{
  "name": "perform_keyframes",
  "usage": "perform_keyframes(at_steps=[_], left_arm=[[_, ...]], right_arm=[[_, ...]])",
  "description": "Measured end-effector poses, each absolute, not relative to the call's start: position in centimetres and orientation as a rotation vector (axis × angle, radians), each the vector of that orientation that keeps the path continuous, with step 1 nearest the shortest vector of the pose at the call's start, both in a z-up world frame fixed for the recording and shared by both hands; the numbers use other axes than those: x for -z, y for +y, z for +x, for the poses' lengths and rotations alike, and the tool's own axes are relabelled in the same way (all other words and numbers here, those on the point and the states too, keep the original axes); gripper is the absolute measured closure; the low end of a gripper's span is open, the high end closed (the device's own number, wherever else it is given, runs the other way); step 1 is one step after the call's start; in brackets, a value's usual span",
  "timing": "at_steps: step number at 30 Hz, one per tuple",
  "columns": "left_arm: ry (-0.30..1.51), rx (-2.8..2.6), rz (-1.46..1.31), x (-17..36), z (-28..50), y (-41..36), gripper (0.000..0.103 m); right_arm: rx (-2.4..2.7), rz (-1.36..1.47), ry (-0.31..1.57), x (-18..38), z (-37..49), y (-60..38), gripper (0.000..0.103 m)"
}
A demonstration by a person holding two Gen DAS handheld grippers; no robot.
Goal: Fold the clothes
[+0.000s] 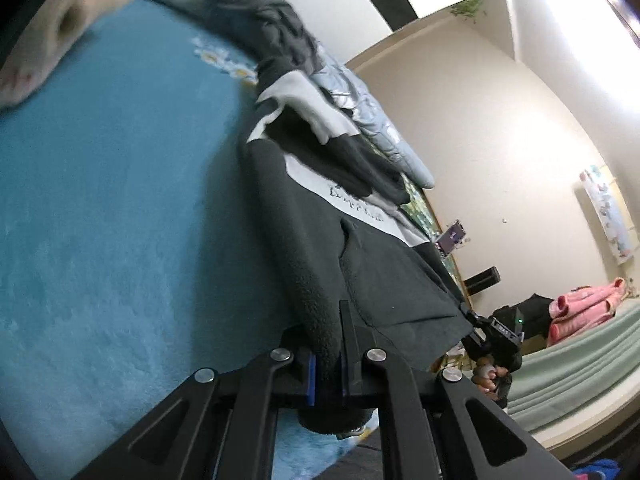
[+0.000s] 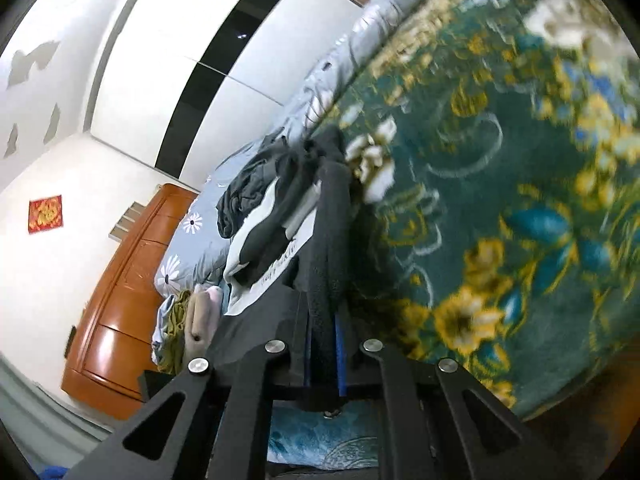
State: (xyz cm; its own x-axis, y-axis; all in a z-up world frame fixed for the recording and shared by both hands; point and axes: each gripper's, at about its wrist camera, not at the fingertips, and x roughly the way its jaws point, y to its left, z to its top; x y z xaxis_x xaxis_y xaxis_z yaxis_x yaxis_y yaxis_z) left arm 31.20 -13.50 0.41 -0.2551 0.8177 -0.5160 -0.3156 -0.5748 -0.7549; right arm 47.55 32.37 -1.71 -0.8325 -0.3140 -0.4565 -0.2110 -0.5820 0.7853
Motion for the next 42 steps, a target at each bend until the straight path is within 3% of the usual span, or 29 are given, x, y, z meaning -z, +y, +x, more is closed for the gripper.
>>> perform_keyframes(at_steps=[5,12,18,23,25,27,28,33,42], left_arm=[[-0.684,-1.917,-1.382,4.1,30.9,-13.0,0.094],[-0.65,-1.919,-1.378,4.2,30.9,-13.2,0.089],[-0.688,-1.87,-1.371,4.3,31.7,-13.7,0.078],[-0.637,-1.881,-1.358,3.6,32.1,-12.9,0.066],[-0.606,-1.902,-1.355,3.3,32.2,-12.7,0.07],[-0.59,-1.922,-1.362,3.1,32.2,-12.8,0.086],[-0.616,-1.903,-1.348,2.8,32.1,-13.1,0.088],[-0.77,-1.816,-1.155,-1.4,29.9,-14.6,0.09],[-0.801,-1.85,-0.939,-9.1,17.5,-13.1,0.09]], right_arm=[[2.578,1.035,-1.474,5.3,47.5,32.7,0.094],[2.59,1.084,-1.478,6.0,47.2,33.0,0.094],[2.564,1.086,-1.46,6.6,47.3,32.7,0.093],[2.54,1.087,-1.451,7.1,47.0,32.7,0.086],[2.533,1.081,-1.458,7.2,47.1,32.8,0.086],[2.526,1.081,-1.463,7.1,47.2,32.8,0.086],[2.511,1.075,-1.475,7.1,47.2,32.8,0.089],[2.406,0.872,-1.519,3.7,46.5,33.6,0.093],[2.35,0.649,-1.534,-4.6,35.1,37.8,0.093]])
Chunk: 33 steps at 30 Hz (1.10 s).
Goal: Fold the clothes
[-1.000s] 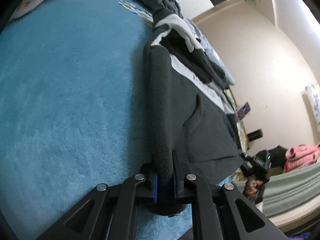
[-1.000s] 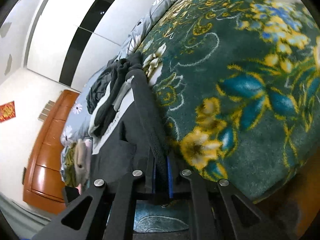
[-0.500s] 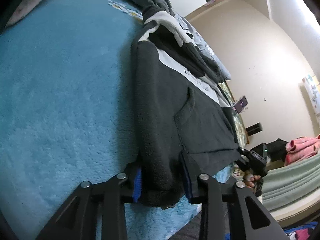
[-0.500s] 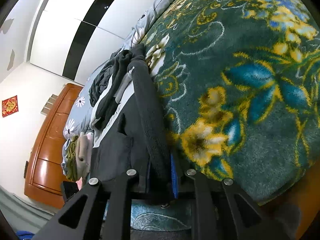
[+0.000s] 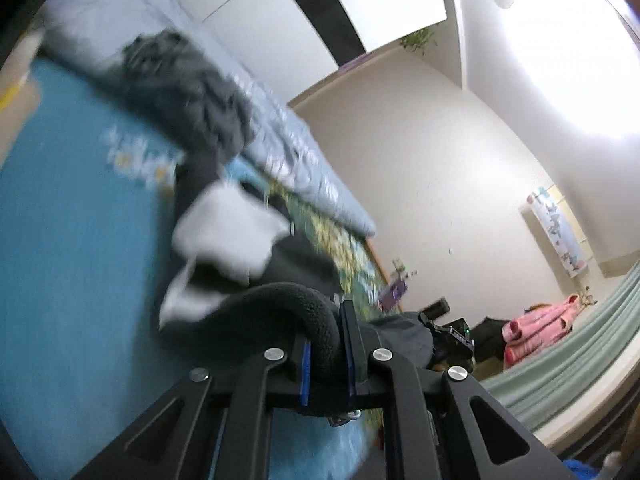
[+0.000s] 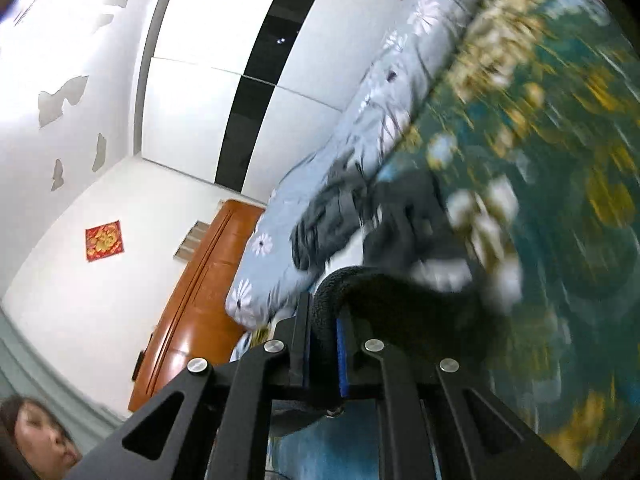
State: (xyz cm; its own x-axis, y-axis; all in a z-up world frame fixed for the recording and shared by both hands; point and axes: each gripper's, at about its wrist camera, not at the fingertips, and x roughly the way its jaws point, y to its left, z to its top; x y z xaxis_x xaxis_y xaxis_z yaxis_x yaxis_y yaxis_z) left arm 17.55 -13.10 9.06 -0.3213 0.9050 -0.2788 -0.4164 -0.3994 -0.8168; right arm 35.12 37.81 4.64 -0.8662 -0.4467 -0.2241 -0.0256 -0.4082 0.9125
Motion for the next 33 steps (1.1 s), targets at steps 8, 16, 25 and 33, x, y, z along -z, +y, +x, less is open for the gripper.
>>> perform_keyframes(at_steps=[8,16,25,33], left_arm=[[-0.954,-1.907,-1.07,-5.9,4.1,-10.2,0.09],[-1.027,-1.898,-1.251,0.4,-1.6,-8.2,0.087],[-0.834,-1.932,-1.06,-5.2,0.8,-8.0,0.031],[-0.602,-2.126,-1.168,-2.8,2.2,-9.2,0.022]], right_arm=[[2.332,0.75,-1.709,-3.1,21.3,42.6,0.093],[2.302,0.971,-1.812,2.5,15.8,44.5,0.09],[2.32,0.886,-1.672,0.4,16.9,44.7,0.055],[2.5,1.056,-1.494,0.4,19.3,45.1,0.053]])
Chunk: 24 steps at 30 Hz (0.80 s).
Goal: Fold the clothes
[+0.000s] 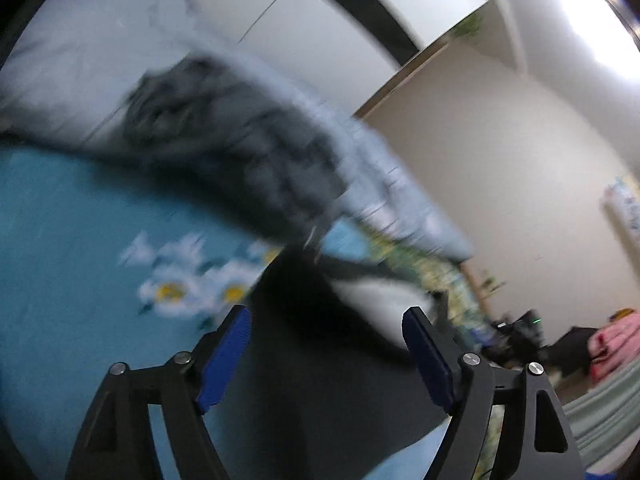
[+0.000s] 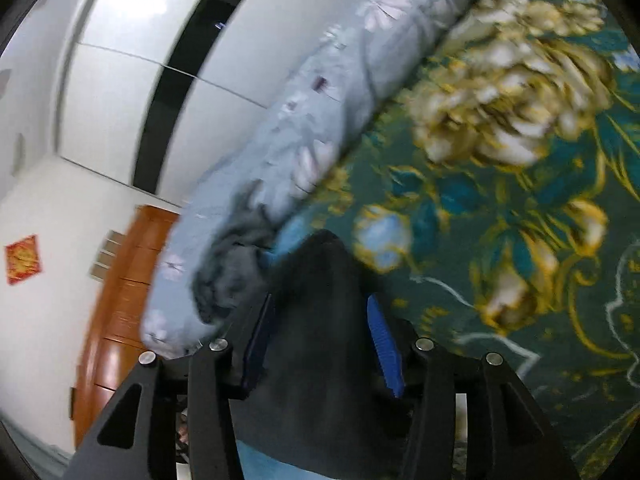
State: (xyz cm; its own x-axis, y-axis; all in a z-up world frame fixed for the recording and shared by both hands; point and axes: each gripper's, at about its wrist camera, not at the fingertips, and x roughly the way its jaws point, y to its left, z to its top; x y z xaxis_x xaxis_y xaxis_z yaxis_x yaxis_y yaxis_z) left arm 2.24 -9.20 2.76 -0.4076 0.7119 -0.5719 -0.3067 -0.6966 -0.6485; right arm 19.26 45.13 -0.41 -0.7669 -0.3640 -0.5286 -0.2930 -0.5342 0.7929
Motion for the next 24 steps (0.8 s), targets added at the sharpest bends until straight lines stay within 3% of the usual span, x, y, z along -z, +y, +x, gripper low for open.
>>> perform_keyframes(at_steps=[10,12,14,15,17,19,24], left_arm=[[-0.67,-2.012,-1.256,0.7,-0.8,-6.7,0.024],[-0.663,-2.011,-1.249,0.5,-1.1,-6.2,0.035],[-0.655,-2.013,-1.245,0.4,-1.3,-5.9,0.06],[-0.657,-2.014,-1.24,0.4,-1.3,-5.9,0.063],[-0.65,-2.026,-1.23,0.2,-1.2,-5.8,0.077],[-0.638,-2.053,-1.189,-0.6,-0.9,-6.0,0.091],[-0.704,-2.083,-0.94,-4.7,0.1,-7.8,0.093]], right_arm=[[2.418,1.152,-1.509,4.0,14.7,43.1,0.053],[2.411,1.128,-1.521,3.9,14.1,43.0,0.054],[2.422,1.121,-1.517,3.7,13.7,42.8,0.069],[2.431,1.125,-1.504,3.6,13.6,42.6,0.073],[2.452,1.133,-1.457,3.0,13.4,42.3,0.093],[2.493,1.14,-1.391,2.2,13.4,41.9,0.093],[2.534,0.81,-1.395,-1.7,15.4,43.4,0.094]])
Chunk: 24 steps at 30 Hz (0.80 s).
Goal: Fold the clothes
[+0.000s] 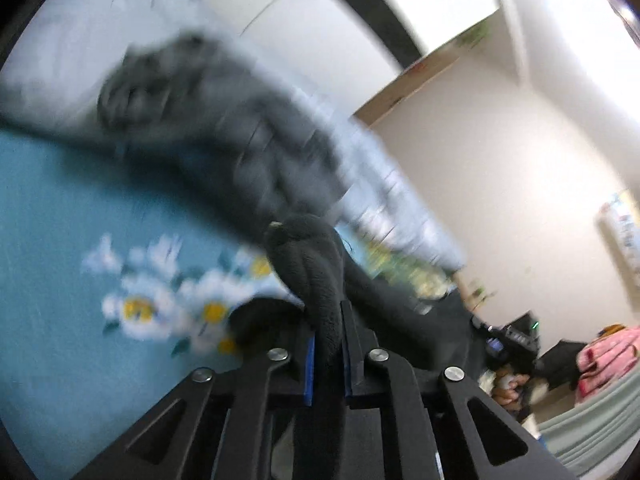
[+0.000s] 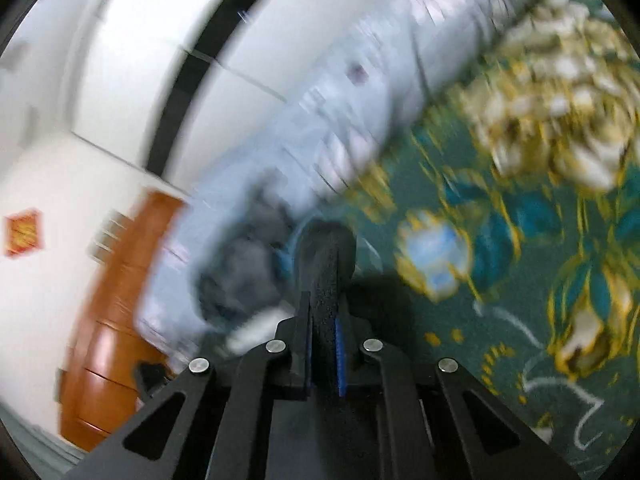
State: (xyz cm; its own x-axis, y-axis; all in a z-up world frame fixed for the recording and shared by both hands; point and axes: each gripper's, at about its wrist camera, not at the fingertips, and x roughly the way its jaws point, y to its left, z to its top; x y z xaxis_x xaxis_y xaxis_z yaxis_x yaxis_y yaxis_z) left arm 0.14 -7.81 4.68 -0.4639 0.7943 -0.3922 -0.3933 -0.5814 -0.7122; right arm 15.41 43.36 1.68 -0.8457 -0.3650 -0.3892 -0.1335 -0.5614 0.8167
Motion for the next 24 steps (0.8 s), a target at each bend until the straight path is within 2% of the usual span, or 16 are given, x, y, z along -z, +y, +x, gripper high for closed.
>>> perform_keyframes(at_steps=[3,8,13,18,22,24], left_arm=[[-0.664,-2.127,-0.936,-4.9,-0.1,-7.8,0.093],[-0.7,-2.116,-1.174,0.8,-1.6,-8.3,0.093],[-0.721,-2.101,-1.195,1.8,-2.0,-8.4,0.093],[-0.607,-2.128,-1.184,0.2,-1.7,-6.6,0.092],[-0.605,-2.114,-1.188,0.1,-1.7,-6.7,0.09],[-0.613,-2.111,-1.195,0.3,-1.9,-6.8,0.088]], right_arm=[[2.583,0.736,-1.385,-2.2,15.9,44.1,0.095],[2.572,0.97,-1.516,3.5,15.1,45.0,0.095],[2.53,1.021,-1.573,5.8,15.4,45.5,0.095],[2.549,1.067,-1.495,4.8,15.1,45.0,0.094],[2.574,1.082,-1.427,3.8,14.5,44.8,0.091],[2.59,1.09,-1.405,3.2,14.0,45.0,0.084]])
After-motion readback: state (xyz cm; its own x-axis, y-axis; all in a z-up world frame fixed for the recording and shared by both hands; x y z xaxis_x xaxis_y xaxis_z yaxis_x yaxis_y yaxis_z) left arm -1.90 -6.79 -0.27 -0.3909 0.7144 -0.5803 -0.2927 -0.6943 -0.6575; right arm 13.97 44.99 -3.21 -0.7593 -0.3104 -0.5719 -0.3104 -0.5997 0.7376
